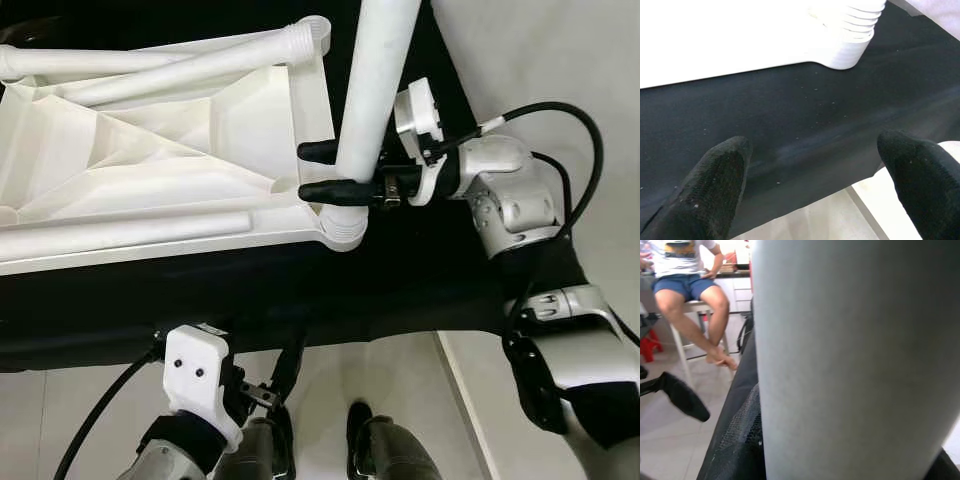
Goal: Building children table
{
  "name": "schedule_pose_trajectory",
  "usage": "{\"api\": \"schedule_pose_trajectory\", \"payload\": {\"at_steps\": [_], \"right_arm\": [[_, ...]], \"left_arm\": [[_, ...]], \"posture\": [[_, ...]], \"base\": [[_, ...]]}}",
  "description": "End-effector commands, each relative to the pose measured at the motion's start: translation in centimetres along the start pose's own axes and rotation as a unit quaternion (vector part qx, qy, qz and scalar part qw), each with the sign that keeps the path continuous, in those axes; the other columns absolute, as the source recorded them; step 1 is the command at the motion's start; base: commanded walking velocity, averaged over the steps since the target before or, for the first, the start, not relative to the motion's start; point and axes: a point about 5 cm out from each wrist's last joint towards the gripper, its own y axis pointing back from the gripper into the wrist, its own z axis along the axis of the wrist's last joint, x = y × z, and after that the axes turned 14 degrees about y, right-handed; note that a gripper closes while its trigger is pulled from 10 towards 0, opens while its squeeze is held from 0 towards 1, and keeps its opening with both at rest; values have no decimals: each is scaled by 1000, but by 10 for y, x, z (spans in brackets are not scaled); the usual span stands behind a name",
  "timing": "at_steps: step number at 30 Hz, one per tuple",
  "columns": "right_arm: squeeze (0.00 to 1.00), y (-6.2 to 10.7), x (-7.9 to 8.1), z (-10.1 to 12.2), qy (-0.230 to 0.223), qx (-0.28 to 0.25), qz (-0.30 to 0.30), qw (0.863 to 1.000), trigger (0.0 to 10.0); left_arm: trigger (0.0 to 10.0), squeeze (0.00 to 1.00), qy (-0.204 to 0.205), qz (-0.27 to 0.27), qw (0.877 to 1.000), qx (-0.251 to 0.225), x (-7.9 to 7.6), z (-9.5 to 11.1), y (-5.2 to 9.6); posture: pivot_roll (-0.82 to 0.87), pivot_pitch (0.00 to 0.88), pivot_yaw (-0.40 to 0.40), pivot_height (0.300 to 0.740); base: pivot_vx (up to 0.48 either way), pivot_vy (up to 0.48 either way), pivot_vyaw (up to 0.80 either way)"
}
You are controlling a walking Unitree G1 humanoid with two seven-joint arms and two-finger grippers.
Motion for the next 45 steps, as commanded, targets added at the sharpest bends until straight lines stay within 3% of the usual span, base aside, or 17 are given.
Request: {"api": "schedule_pose_trajectory", "payload": {"at_steps": [1,8,14,17,18,19,22,25,29,31,32,33,35,39,40,42,45], "right_arm": [[0,6,42,-53,-79,113,99,986,10000],[0,4,33,-62,-63,182,43,980,10000],[0,7,34,-69,-110,226,-69,966,10000],[0,12,43,-81,-169,276,-191,927,10000],[0,13,45,-84,-177,288,-251,907,10000],[0,13,45,-84,-177,288,-251,907,10000],[0,12,59,-88,-195,291,-363,863,10000],[0,6,67,-88,-206,284,-386,853,10000],[0,-1,69,-85,-210,280,-383,855,10000],[0,-16,59,-70,-213,204,-343,892,10000],[0,-16,59,-70,-213,204,-343,892,10000],[0,-22,54,-60,-208,166,-314,911,10000],[0,-24,49,-50,-196,138,-273,932,10000],[0,-19,43,-47,-163,153,-236,946,10000],[0,-19,40,-39,-131,128,-194,964,10000],[0,-19,40,-37,-123,121,-182,968,10000],[0,-15,38,-24,-140,55,-124,981,10000]], "left_arm": [[10000,0,8,7,1000,17,3,-7,2],[10000,0,9,9,1000,16,4,-7,2],[10000,0,10,11,1000,15,4,-7,2],[10000,0,12,11,1000,16,4,-7,2],[10000,0,12,11,1000,16,5,-7,2],[10000,0,12,11,1000,16,5,-7,2],[10000,0,12,12,1000,16,6,-8,2],[10000,0,12,13,1000,15,6,-8,1],[10000,0,11,14,1000,15,8,-9,0],[10000,0,11,15,1000,15,9,-9,0],[10000,0,11,15,1000,15,9,-9,0],[10000,0,12,16,1000,15,10,-9,0],[10000,0,12,16,1000,14,11,-10,-1],[10000,0,13,16,1000,13,11,-10,-2],[10000,0,13,16,1000,11,12,-10,-3],[10000,0,13,17,1000,11,12,-10,-3],[10000,0,14,17,1000,10,12,-9,-4]], "posture": [[-18,425,39,740],[-19,424,37,740],[-25,426,32,740],[-33,421,28,740],[-34,418,26,740],[-34,418,26,740],[-34,406,24,740],[-32,398,27,740],[-30,392,28,740],[-32,380,28,740],[-32,380,28,740],[-34,374,27,740],[-36,371,26,740],[-32,371,24,740],[-30,372,24,740],[-30,372,24,740],[-29,374,30,740]], "base": [[0,0,0],[0,0,0],[0,0,0],[0,0,0],[0,0,0],[0,0,0],[0,0,0],[0,0,0],[0,0,0],[0,0,0],[0,0,0],[0,0,0],[0,0,0],[0,0,0],[0,0,0],[0,0,0],[0,0,0]]}}
